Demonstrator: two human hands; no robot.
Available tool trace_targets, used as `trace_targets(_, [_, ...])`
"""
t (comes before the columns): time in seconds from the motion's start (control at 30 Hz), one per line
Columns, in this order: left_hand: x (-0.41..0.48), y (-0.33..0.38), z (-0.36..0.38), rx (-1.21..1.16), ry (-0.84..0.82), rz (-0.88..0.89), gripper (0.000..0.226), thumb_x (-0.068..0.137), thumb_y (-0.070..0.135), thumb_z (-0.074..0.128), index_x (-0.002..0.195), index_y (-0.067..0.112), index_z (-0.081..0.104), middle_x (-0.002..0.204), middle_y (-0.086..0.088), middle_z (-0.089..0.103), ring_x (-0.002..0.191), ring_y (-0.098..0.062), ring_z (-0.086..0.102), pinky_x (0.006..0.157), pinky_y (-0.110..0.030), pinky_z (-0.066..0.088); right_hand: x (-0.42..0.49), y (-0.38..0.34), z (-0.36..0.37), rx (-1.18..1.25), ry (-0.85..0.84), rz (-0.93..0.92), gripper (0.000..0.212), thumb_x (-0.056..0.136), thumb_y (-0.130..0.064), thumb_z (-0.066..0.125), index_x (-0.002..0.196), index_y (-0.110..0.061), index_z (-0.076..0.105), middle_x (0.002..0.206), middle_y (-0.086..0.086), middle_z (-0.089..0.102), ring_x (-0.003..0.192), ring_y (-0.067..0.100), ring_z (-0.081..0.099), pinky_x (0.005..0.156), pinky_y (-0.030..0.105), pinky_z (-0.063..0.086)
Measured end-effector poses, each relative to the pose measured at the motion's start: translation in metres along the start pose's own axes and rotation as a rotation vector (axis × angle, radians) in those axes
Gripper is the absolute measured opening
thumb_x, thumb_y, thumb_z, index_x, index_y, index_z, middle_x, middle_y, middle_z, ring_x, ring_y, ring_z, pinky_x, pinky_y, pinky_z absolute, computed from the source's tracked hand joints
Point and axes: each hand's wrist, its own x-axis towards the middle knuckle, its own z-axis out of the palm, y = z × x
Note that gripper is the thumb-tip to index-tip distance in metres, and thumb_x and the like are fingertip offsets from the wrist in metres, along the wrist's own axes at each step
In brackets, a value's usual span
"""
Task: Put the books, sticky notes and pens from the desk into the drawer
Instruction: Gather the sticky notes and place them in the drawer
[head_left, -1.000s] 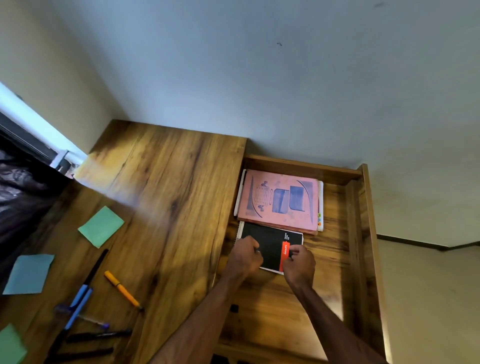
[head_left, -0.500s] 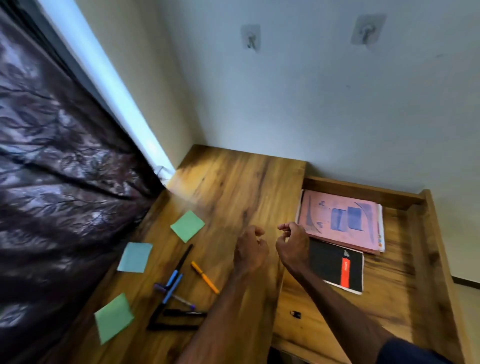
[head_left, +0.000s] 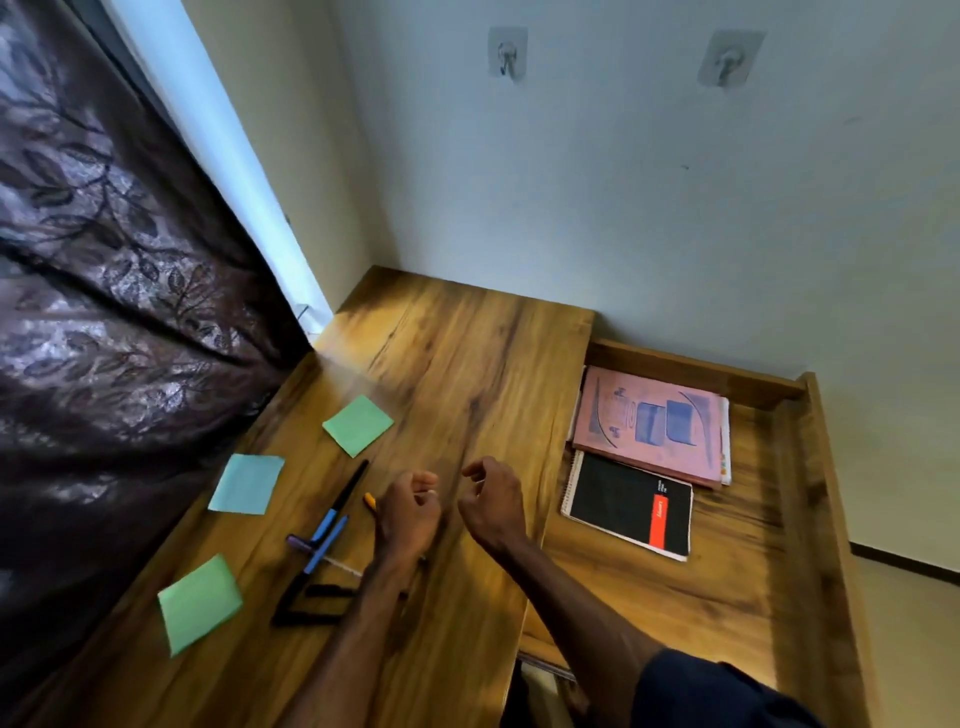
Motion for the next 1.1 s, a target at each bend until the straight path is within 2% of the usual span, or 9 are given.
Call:
trace_targets(0.1, [-0.006, -0.006, 0.008, -0.028, 0.005, -0.048, 0.021, 0.087, 0.006, 0.065, 0.093, 0.026, 0.065, 0.095, 0.002, 0.073, 0.095, -0.018, 0.070, 0.090, -0.038, 0.056, -0.007, 0.005, -0.012, -0.009, -0.068, -0.005, 0.028, 0.077, -0.012, 0.060, 0.103, -0.017, 0.067, 0.102, 0.000, 0.064, 0.091, 0.013, 0.062, 0.078, 0.034, 0.058])
trace_targets(0.3, [-0.025, 0.001, 0.007, -0.059, 0.098, -0.145, 0.015, 0.089, 0.008, 0.066, 0.096, 0.021, 0.068, 0.097, 0.002, 0.073, 0.093, -0.016, 0.068, 0.085, -0.032, 0.052, -0.008, 0.012, -0.033, -0.039, -0.178, -0.015, 0.031, 0.078, -0.014, 0.063, 0.109, -0.016, 0.067, 0.107, -0.001, 0.065, 0.095, 0.014, 0.062, 0.080, 0.035, 0.059])
trace_targets(0.4, [-0.029, -0.001, -0.007, -0.069, 0.139, -0.167, 0.017, 0.088, 0.010, 0.067, 0.092, 0.026, 0.066, 0.096, 0.006, 0.072, 0.093, -0.015, 0.069, 0.086, -0.036, 0.056, -0.001, 0.002, -0.033, -0.036, -0.229, -0.033, 0.031, 0.077, -0.013, 0.063, 0.108, -0.015, 0.068, 0.105, 0.000, 0.066, 0.096, 0.017, 0.064, 0.081, 0.037, 0.059])
trace_targets(0.5, [-0.029, -0.007, -0.030, -0.087, 0.186, -0.194, 0.015, 0.089, 0.007, 0.066, 0.095, 0.021, 0.067, 0.099, 0.002, 0.072, 0.094, -0.014, 0.067, 0.087, -0.034, 0.055, 0.005, -0.018, -0.023, -0.046, -0.270, -0.089, 0.029, 0.076, -0.015, 0.064, 0.104, -0.016, 0.068, 0.103, 0.001, 0.067, 0.093, 0.017, 0.065, 0.077, 0.034, 0.058])
trace_targets(0.67, [-0.025, -0.032, -0.056, -0.155, 0.307, -0.286, 0.022, 0.088, 0.008, 0.067, 0.082, 0.028, 0.060, 0.094, -0.001, 0.072, 0.094, -0.020, 0.067, 0.092, -0.041, 0.054, 0.018, -0.054, 0.001, -0.118, -0.395, -0.148, 0.034, 0.078, -0.013, 0.068, 0.112, -0.014, 0.064, 0.106, 0.001, 0.066, 0.098, 0.018, 0.063, 0.078, 0.031, 0.054])
trace_targets(0.83, [-0.005, -0.065, -0.075, -0.181, 0.340, -0.379, 0.009, 0.089, 0.013, 0.066, 0.094, 0.020, 0.065, 0.101, -0.004, 0.073, 0.094, -0.023, 0.067, 0.086, -0.040, 0.056, 0.042, -0.085, 0.039, -0.188, -0.407, -0.169, 0.036, 0.077, -0.013, 0.061, 0.113, -0.015, 0.063, 0.108, 0.004, 0.067, 0.098, 0.020, 0.064, 0.082, 0.041, 0.058])
trace_targets(0.97, [0.020, -0.076, -0.089, -0.136, 0.391, -0.406, 0.014, 0.092, 0.010, 0.061, 0.098, 0.022, 0.058, 0.105, -0.003, 0.072, 0.101, -0.025, 0.066, 0.083, -0.036, 0.051, 0.061, -0.099, 0.082, -0.250, -0.403, -0.205, 0.033, 0.082, -0.007, 0.053, 0.112, -0.013, 0.065, 0.109, 0.010, 0.070, 0.100, 0.028, 0.065, 0.080, 0.036, 0.053])
trace_targets(1.03, [0.033, -0.082, -0.098, -0.052, 0.399, -0.395, 0.015, 0.091, 0.009, 0.059, 0.103, 0.017, 0.060, 0.107, -0.004, 0.070, 0.105, -0.029, 0.064, 0.079, -0.034, 0.044, 0.074, -0.104, 0.099, -0.278, -0.406, -0.207, 0.031, 0.082, -0.009, 0.057, 0.111, -0.014, 0.065, 0.107, 0.010, 0.071, 0.103, 0.030, 0.065, 0.079, 0.035, 0.050])
trace_targets(1.1, [0.048, -0.095, -0.108, 0.033, 0.463, -0.356, 0.022, 0.084, 0.004, 0.062, 0.105, 0.011, 0.062, 0.105, -0.011, 0.069, 0.104, -0.036, 0.061, 0.080, -0.039, 0.043, 0.092, -0.110, 0.116, -0.304, -0.376, -0.206, 0.029, 0.085, -0.018, 0.064, 0.114, -0.015, 0.064, 0.111, 0.009, 0.070, 0.107, 0.030, 0.064, 0.083, 0.036, 0.050])
